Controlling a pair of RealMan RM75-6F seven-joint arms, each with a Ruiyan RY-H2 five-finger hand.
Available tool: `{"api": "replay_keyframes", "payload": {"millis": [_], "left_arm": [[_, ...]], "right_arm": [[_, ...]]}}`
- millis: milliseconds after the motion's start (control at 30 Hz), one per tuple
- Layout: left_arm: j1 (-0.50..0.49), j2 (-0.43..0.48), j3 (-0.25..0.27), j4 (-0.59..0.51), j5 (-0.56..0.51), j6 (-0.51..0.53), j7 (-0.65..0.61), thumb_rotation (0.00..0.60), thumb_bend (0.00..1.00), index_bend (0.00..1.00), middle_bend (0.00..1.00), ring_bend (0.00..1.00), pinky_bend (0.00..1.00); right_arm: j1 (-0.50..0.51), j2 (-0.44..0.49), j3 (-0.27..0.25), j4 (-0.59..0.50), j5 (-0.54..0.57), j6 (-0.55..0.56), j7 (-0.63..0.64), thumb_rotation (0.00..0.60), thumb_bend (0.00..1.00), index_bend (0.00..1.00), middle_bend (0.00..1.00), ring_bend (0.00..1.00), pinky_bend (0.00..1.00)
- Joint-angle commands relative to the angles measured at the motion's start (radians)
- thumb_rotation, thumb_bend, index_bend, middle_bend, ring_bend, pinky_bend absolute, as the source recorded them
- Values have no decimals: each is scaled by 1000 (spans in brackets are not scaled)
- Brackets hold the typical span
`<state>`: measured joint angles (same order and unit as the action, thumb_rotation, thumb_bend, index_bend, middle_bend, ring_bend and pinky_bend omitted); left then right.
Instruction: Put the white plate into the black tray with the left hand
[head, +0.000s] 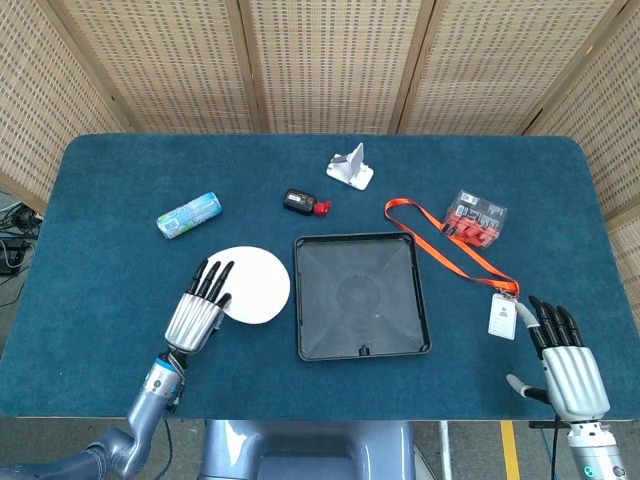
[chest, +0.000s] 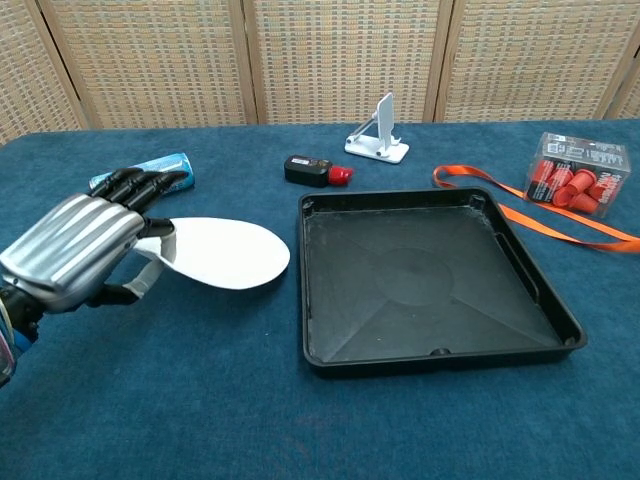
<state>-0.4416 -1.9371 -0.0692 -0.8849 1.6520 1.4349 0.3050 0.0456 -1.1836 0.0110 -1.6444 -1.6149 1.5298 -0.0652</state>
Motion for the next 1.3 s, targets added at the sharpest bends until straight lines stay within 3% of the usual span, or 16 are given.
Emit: {"api": "replay_keyframes", "payload": {"millis": [33,333,567,700,833,1200,1300], "left_arm": [[-33,16,-41,-13,22,54,-22,600,516,803,0,0,0],[-161,114,-157,-167,45,64,76,600,513,805,0,0,0],[-259,83,-209,-166,57,51,73,600,511,807,13,0,0],[-341,1,-217,-88,70,29,35,600,510,806,19,0,0],[-399,-98,-192,28,70,-14,11,600,508,803,19,0,0],[-491,-296,-166,261,61,-47,-39,600,505,783,22,0,0],[-499,-327,-141,306,61,-58,-57,600,459,720,7,0,0]], "right_arm": [[0,0,-1,0,-2,1,-1,600,133,0,0,0,0],[0,2,5,5,10,1,11,600,134,0,0,0,0],[5,-2,13,24,39,-20,28,600,134,0,0,0,0],[9,-7,20,41,64,-37,39,600,134,0,0,0,0],[12,-11,23,54,82,-51,45,600,133,0,0,0,0],[12,-15,15,58,72,-53,42,600,134,0,0,0,0],[12,-12,11,55,65,-51,40,600,134,0,0,0,0]]}}
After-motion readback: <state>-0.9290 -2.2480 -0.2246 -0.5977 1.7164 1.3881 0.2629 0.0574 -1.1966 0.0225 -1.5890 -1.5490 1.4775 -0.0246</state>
